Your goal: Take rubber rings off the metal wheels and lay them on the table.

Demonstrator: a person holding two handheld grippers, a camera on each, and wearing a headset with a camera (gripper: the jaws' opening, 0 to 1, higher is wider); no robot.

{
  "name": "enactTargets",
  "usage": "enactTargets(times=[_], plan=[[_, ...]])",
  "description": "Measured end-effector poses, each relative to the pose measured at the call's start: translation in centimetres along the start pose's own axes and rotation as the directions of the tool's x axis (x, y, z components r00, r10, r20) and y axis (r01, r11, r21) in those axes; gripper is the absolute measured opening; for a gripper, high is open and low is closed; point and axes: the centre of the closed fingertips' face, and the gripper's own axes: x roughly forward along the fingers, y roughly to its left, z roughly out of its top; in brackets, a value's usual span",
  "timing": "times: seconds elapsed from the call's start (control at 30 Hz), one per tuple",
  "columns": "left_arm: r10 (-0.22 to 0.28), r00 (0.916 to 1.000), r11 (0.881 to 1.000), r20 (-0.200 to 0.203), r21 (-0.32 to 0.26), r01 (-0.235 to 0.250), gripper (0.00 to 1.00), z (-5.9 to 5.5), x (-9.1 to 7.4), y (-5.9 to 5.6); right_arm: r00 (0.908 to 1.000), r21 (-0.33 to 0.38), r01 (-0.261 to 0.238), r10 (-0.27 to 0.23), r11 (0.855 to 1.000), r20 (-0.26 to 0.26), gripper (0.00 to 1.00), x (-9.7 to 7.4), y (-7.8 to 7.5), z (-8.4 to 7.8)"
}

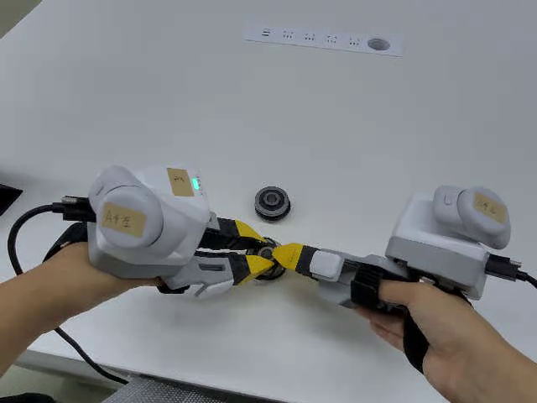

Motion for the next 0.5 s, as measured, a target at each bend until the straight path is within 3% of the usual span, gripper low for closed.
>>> enactTargets(times=[0.2, 0.37, 0.5], plan=[[0.002, 0.9997, 1.000, 0.024, 0.002, -0.003, 0.14, 0.7, -1.0, 0.0, 0.9999, 0.014, -0.011, 0.011, 1.000, -0.001, 0.02, 0.0, 0.3, -0.1], [0.043, 0.9984, 0.999, 0.036, 0.006, -0.043, 0.16, 1.1, -2.3, 0.6, 0.9991, 0.035, -0.041, 0.041, 0.999, 0.007, 0.02, 0.1, 1.2, 0.1], [0.081, 0.9942, 0.997, 0.071, -0.017, -0.080, 0.18, 1.8, -3.4, 1.4, 0.9969, 0.063, -0.074, 0.073, 0.995, 0.030, 0.02, -0.1, 2.0, 0.6]])
